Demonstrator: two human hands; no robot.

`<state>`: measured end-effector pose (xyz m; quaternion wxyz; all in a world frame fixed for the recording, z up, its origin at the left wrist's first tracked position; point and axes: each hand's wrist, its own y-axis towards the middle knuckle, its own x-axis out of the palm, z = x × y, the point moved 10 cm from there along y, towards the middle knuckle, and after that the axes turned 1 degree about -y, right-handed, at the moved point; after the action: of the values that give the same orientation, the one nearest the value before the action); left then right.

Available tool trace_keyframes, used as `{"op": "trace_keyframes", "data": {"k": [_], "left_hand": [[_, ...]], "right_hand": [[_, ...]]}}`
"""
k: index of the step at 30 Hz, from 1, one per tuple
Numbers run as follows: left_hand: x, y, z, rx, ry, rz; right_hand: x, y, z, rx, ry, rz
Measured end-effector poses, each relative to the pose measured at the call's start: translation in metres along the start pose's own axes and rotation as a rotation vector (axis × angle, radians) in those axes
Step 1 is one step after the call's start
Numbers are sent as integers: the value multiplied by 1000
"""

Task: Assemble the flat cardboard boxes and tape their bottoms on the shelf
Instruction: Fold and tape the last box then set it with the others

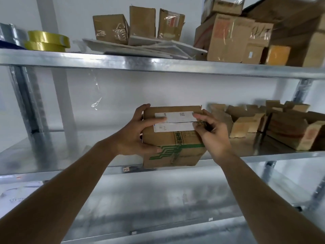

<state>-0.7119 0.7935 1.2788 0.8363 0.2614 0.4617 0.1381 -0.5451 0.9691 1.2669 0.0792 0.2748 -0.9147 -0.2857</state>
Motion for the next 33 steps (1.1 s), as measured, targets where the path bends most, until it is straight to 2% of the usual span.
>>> {"op": "trace_keyframes", "data": {"k": [5,9,16,30,33], "left_hand": [[17,50,-22,-121,-67,-10],[38,86,-45,-139,-87,1],[77,152,-81,-197,-85,-52],[128,215,-151,-418,-12,-88],[128,223,-157,-440,-21,-66]], "right_hand": [[-38,33,6,-31,22,100],[-63,60,34,25,32,128],[-99,100,83,14,-61,155],[-134,140,187,242,-114,-42],[-134,137,223,384,-89,-98]]}}
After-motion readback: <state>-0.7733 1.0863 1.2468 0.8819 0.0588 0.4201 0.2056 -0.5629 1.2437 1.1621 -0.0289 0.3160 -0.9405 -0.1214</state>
